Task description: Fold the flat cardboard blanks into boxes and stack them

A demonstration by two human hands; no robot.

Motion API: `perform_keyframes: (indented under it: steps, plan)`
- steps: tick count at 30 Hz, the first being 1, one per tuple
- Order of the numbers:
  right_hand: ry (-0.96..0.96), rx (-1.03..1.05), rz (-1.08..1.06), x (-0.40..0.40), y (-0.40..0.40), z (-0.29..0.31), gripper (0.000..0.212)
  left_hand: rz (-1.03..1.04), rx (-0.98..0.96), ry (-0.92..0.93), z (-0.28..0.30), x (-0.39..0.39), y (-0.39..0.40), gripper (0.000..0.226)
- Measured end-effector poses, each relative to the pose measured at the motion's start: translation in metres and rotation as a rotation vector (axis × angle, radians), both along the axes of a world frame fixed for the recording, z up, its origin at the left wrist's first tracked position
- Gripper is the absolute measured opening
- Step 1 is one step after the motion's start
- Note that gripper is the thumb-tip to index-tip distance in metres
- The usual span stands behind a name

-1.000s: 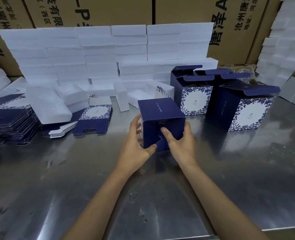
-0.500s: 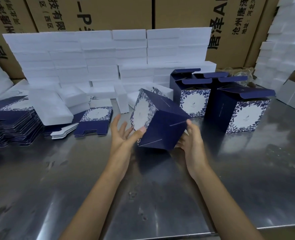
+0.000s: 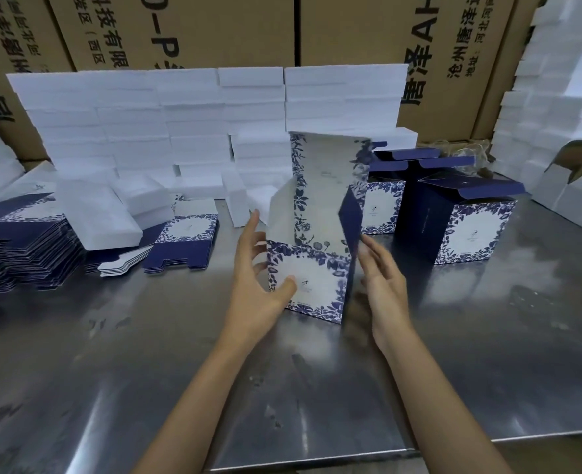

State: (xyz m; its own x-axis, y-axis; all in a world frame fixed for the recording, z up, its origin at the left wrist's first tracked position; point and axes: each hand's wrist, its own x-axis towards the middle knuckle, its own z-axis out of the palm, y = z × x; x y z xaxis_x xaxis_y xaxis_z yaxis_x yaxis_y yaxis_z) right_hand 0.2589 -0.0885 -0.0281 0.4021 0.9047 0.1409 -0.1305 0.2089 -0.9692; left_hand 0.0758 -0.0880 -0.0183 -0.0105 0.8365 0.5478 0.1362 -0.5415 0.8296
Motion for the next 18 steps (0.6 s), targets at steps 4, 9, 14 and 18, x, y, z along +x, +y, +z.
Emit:
perform_keyframes:
  steps: [4,9,14,18]
  plan:
    - [0.02,-0.021,0.156,-0.003,-0.004,0.004,0.108,0.016,-0.043,-0.046,0.003,0.007,-0.002,0.06]
    - [-0.12,0.009,0.158,-0.009,-0.005,0.0,0.111,0.071,-0.216,-0.177,0.028,0.012,0.001,0.025]
    - [-0.03,-0.04,0.125,-0.007,-0.004,-0.002,0.076,0.032,-0.425,0.085,0.056,0.009,0.012,0.051]
    - [-0.013,-0.029,0.145,-0.006,-0.001,-0.002,0.068,-0.042,-0.438,0.212,0.063,0.011,0.013,0.046]
